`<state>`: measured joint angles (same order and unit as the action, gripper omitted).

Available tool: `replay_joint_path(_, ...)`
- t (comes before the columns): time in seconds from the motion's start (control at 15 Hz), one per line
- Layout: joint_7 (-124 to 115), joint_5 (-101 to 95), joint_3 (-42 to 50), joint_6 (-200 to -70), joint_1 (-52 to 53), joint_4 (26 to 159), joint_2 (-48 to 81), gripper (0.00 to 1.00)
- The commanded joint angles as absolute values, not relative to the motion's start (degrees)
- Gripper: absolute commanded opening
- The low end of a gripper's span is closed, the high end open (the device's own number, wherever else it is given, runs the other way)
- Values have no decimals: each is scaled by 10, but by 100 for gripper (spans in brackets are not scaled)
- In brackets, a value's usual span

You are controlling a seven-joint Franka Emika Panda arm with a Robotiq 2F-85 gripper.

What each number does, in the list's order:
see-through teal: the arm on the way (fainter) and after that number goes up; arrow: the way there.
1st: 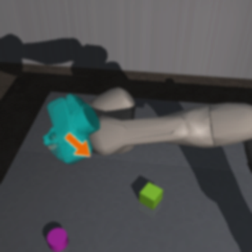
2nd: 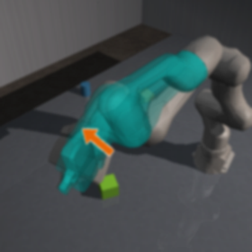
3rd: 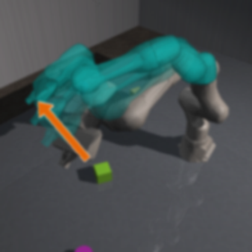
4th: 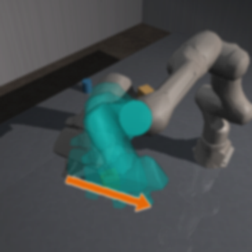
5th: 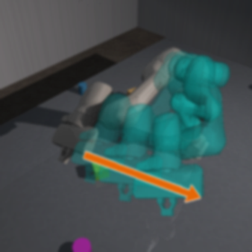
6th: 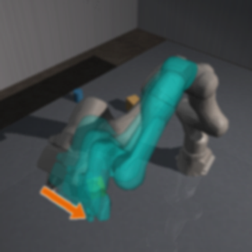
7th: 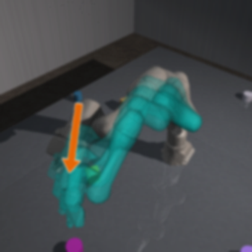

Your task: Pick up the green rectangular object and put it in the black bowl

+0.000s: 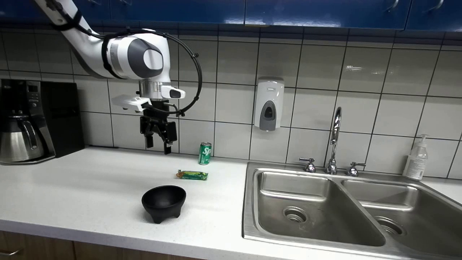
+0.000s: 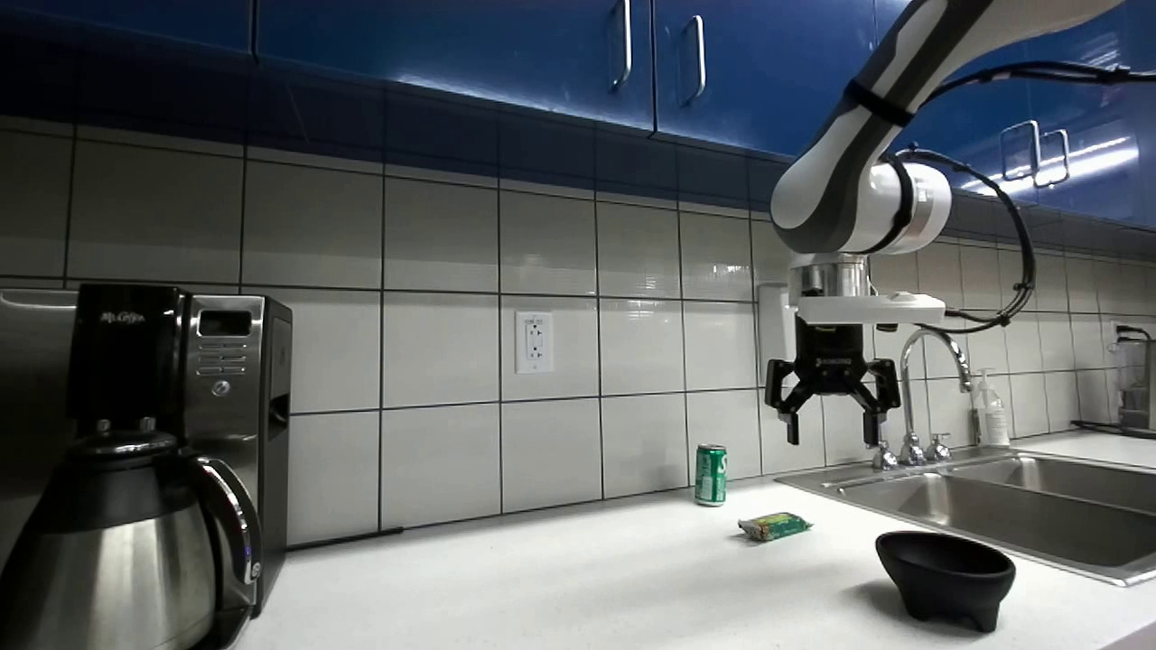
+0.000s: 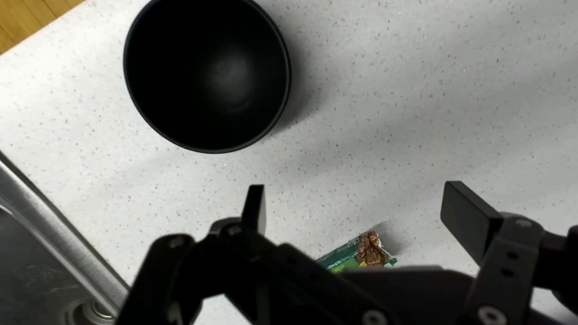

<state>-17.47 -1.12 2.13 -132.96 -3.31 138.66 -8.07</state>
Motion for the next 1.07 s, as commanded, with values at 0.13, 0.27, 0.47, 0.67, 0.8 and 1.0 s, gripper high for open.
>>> replay_joint_path(0.13,-234,6,21,-1323,-35,1294,5,100)
replay_joint_path(0.27,-252,5,23,-1325,-33,1270,32,100)
replay_joint_path(0.47,-278,4,28,-1330,-30,1234,73,100)
replay_joint_path(0.67,-300,5,35,-1334,-26,1199,112,100)
replay_joint_path(0.8,-315,6,40,-1335,-22,1176,136,100)
replay_joint_path(1.0,-344,8,50,-1338,-17,1144,168,100)
